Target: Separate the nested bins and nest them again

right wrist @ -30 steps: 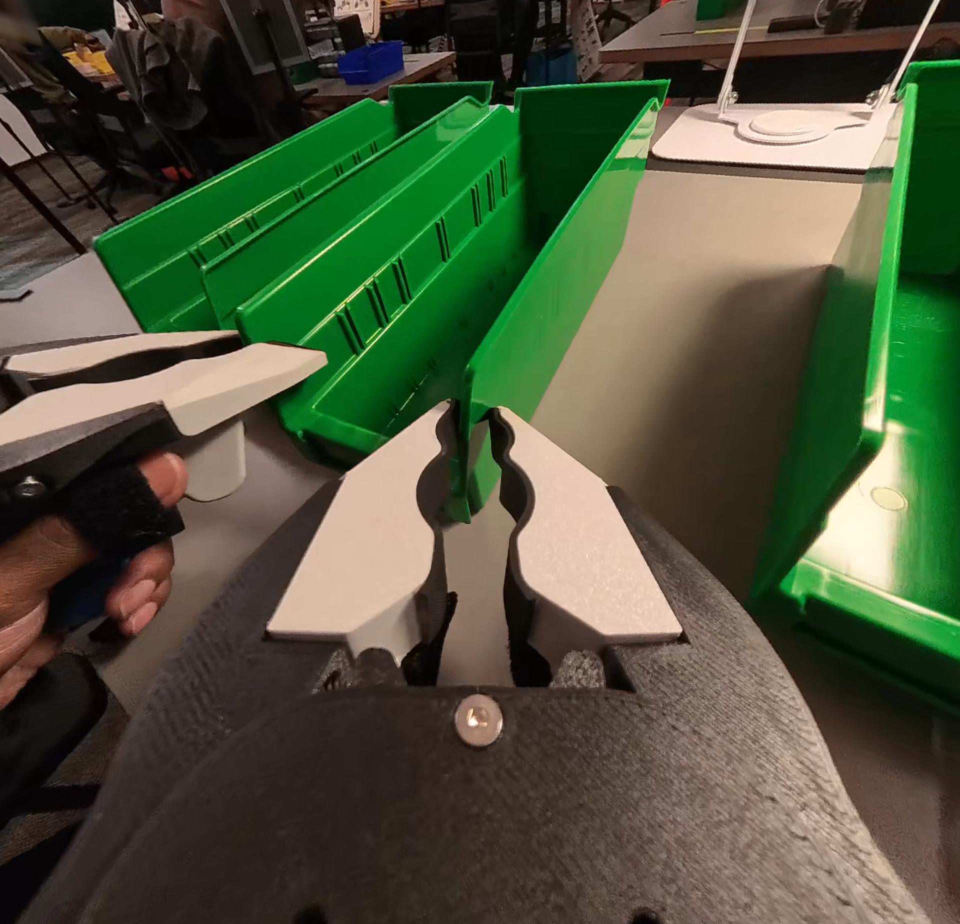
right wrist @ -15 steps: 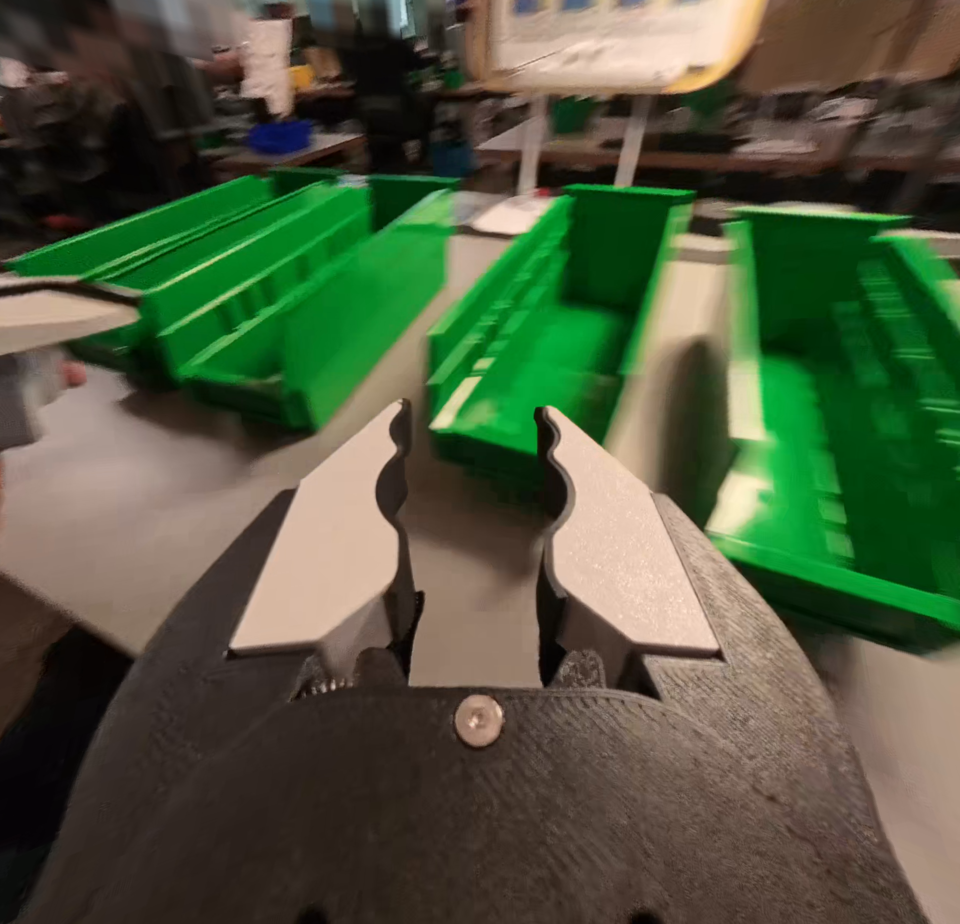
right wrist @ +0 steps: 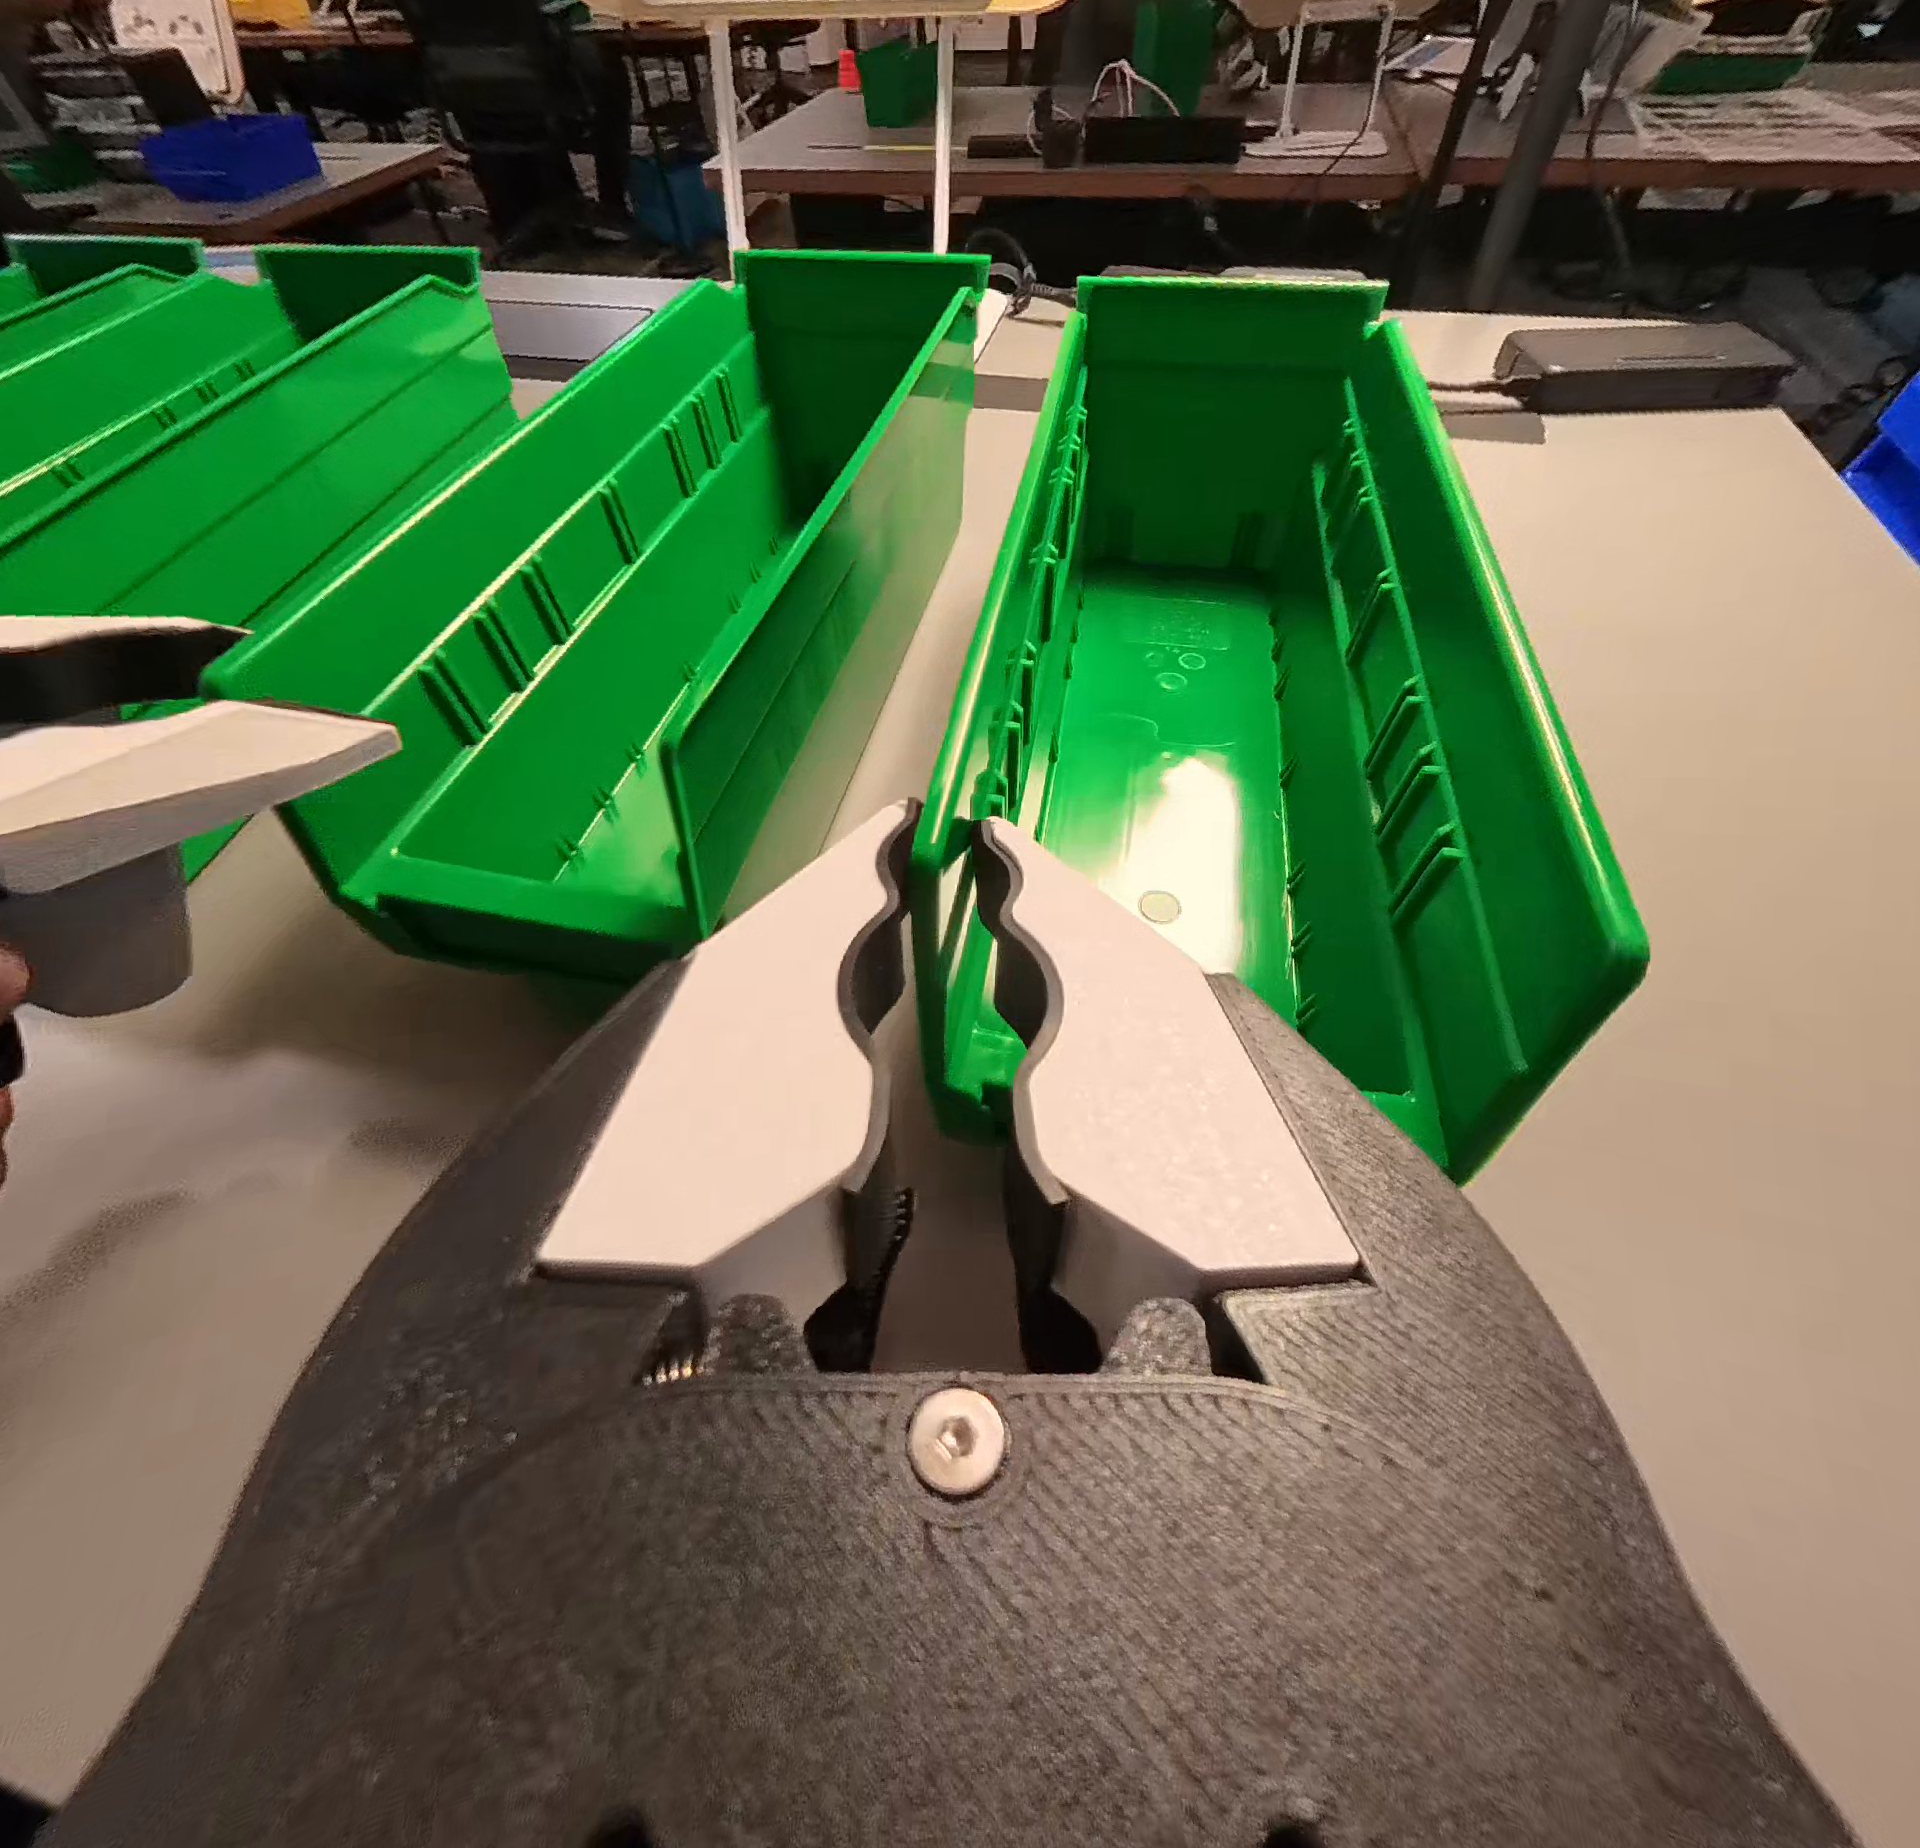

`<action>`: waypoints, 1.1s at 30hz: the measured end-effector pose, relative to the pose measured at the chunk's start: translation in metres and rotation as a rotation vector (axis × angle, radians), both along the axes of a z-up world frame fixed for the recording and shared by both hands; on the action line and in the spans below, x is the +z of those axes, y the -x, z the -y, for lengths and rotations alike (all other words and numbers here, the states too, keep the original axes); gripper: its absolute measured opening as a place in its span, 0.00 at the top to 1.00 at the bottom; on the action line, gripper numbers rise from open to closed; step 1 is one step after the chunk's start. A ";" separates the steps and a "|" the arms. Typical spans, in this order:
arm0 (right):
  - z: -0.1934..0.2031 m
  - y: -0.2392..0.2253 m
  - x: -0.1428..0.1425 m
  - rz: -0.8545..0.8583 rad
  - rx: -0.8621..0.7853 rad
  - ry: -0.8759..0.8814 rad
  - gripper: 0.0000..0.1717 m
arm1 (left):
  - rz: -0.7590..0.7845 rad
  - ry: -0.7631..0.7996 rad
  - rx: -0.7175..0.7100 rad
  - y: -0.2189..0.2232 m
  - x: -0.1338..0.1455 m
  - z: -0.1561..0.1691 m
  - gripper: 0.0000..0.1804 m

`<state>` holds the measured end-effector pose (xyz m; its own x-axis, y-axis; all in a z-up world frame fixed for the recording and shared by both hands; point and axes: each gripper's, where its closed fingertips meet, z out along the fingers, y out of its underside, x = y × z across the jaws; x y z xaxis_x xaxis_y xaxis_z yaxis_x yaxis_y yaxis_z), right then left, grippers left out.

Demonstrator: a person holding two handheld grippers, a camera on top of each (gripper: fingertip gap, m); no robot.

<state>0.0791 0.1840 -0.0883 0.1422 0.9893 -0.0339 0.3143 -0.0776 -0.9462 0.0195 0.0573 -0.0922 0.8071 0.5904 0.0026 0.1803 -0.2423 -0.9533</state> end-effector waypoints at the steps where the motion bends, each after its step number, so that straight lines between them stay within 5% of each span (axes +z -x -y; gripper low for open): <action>1: -0.002 0.003 0.000 -0.001 -0.008 0.005 0.95 | 0.002 -0.005 0.007 0.002 0.000 -0.002 0.83; 3: -0.006 0.009 0.000 -0.009 -0.022 0.022 0.95 | 0.008 -0.022 0.027 0.004 -0.001 -0.004 0.91; 17: 0.009 0.016 0.004 -0.090 -0.017 0.092 0.89 | -0.005 -0.137 0.262 0.013 0.001 0.035 0.99; 21: 0.023 0.000 0.020 -0.156 0.012 0.084 0.67 | -0.005 -0.148 0.274 0.008 0.001 0.040 0.99; 24: 0.059 -0.014 0.037 -0.246 0.142 0.104 0.69 | 0.000 -0.153 0.277 0.006 0.001 0.043 0.99; 28: 0.109 -0.007 0.020 -0.169 0.341 0.206 0.73 | 0.004 -0.158 0.278 0.004 0.001 0.043 0.99; 33: 0.107 0.013 0.006 -0.124 0.336 0.222 0.86 | 0.003 -0.148 0.283 0.007 0.001 0.047 0.99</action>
<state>0.0665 0.0768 -0.0826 -0.2056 0.9466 -0.2485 0.2418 -0.1969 -0.9501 0.0130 0.0103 -0.0915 0.6111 0.7842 0.1074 0.2235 -0.0408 -0.9738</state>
